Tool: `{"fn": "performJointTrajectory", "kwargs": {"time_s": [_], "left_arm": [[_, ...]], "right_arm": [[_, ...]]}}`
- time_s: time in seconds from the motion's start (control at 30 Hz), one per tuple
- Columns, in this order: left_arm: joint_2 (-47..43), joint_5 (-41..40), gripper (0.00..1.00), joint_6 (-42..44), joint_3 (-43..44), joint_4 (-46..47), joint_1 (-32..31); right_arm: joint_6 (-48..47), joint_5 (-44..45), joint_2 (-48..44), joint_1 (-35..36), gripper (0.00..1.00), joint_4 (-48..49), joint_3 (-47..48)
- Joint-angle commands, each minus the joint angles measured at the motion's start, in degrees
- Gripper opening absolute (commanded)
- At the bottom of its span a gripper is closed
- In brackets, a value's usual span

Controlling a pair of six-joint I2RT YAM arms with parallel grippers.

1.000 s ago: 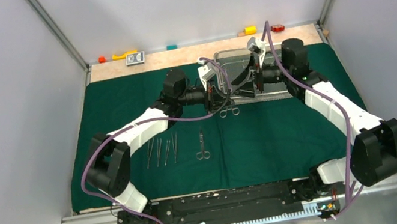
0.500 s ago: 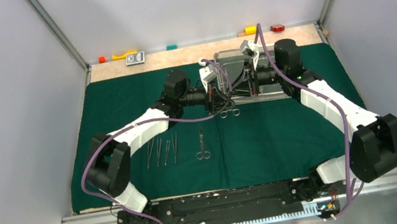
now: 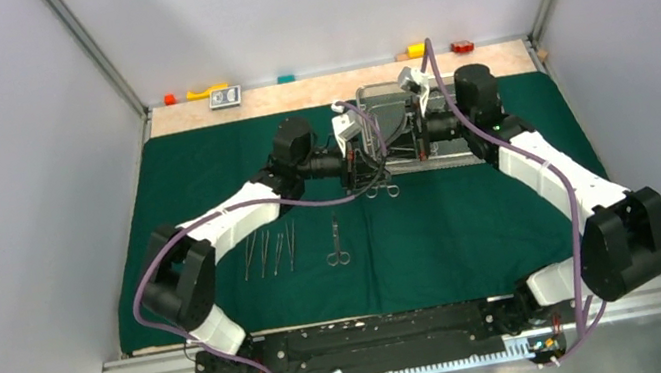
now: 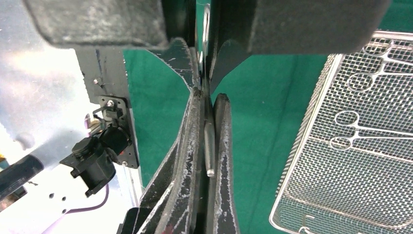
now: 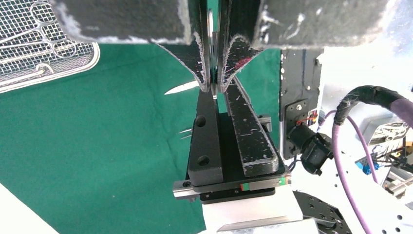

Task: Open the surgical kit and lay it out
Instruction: Place the medical item in the surgical kit.

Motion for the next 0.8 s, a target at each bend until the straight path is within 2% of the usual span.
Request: {"fn": "performJointTrajectory", "kwargs": {"time_s": [0.0, 0.2, 0.33, 0.5, 0.77], "left_arm": [[-4.1, -1.1, 0.2, 4.2, -0.9, -0.9, -0.1], [-9.6, -7.2, 0.58, 17.0, -1.6, -13.2, 0.4], [-16.8, -17.1, 0.77, 25.4, -3.8, -22.7, 1.2], [-24.8, -23.7, 0.89, 27.9, -7.0, -27.8, 4.2], [-29.7, -28.7, 0.98, 25.8, -5.0, -30.9, 6.7]], "right_arm": [[-1.2, 0.7, -0.7, 0.7, 0.0, 0.4, 3.2], [-2.3, 3.5, -1.8, 0.7, 0.0, -1.1, 0.8], [1.3, 4.1, -0.9, 1.2, 0.0, 1.9, -3.0], [5.0, 6.3, 1.5, 5.5, 0.0, 7.2, -8.8], [13.5, 4.5, 11.6, 10.1, 0.0, 16.2, -10.6]]}}
